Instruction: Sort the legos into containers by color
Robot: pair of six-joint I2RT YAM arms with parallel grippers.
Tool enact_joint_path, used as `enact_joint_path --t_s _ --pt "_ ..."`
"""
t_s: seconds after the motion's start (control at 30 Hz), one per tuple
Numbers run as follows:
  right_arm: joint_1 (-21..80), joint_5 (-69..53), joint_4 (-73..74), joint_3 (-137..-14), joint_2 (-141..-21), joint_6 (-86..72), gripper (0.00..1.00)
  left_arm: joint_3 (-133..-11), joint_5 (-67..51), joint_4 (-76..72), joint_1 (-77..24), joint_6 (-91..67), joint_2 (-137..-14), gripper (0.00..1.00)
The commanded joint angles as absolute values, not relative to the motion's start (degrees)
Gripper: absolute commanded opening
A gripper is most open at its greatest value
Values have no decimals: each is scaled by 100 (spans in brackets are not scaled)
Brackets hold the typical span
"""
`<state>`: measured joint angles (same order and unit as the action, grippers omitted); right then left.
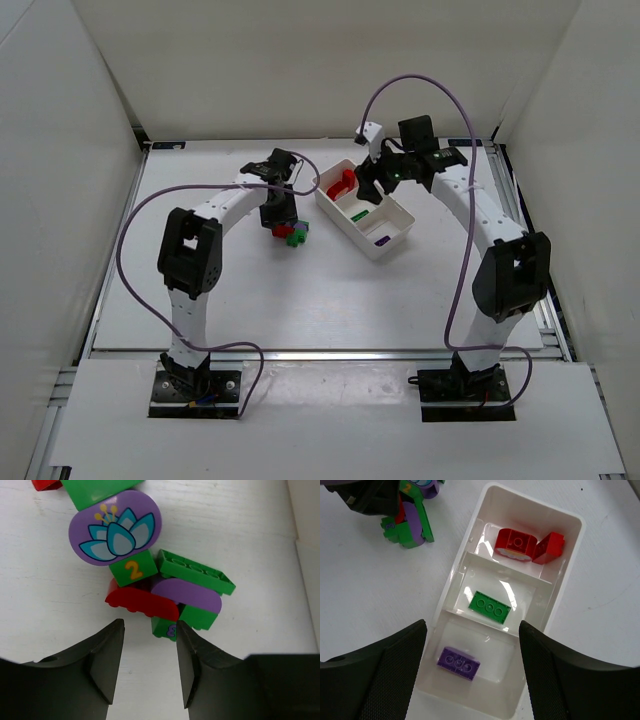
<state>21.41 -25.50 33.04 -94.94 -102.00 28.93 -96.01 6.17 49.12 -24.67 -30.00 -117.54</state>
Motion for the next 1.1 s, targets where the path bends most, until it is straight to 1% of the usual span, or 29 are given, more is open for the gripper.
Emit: enact_joint_path --t_s 0.0,0.23,0.37,0.47,0.5,0.6,0.7,0.8,0.93,1.07 --pt "2057 -2716 3261 -9413 -9844 2892 78 -9870 922 5019 -2452 -3471 -11716 56" --pt "1881 -2856 3296 -9343 -9817 2839 78 -10125 1002 4905 -2435 -3639 -11883 53" --pt "1837 -2900 3296 -9325 -9800 2813 78 -10257 1063 4860 -2435 -3604 -12049 53" --pt "1802 -2909 3305 -9308 -9791 2804 78 -10283 1177 4860 -2426 -3595 -12129 56" --pt "1784 -2935 3313 -9308 -9791 2804 78 -10283 1186 4860 -2417 -3577 -12138 59" --pt "1767 -2970 3313 -9290 -9809 2769 78 -10274 1230 4790 -2356 -3551 -12182 64" --pt "1767 -2988 3313 -9299 -9817 2760 78 -10310 1274 4764 -2285 -3516 -12234 66" --pt "1767 -3023 3278 -9299 -9844 2725 78 -10327 1318 4755 -2241 -3507 -12269 65" --pt "1766 -3050 3287 -9334 -9888 2707 78 -10310 1354 4720 -2180 -3480 -12313 60" --pt "1758 -3085 3278 -9343 -9923 2681 78 -10283 1354 4693 -2075 -3472 -12410 60"
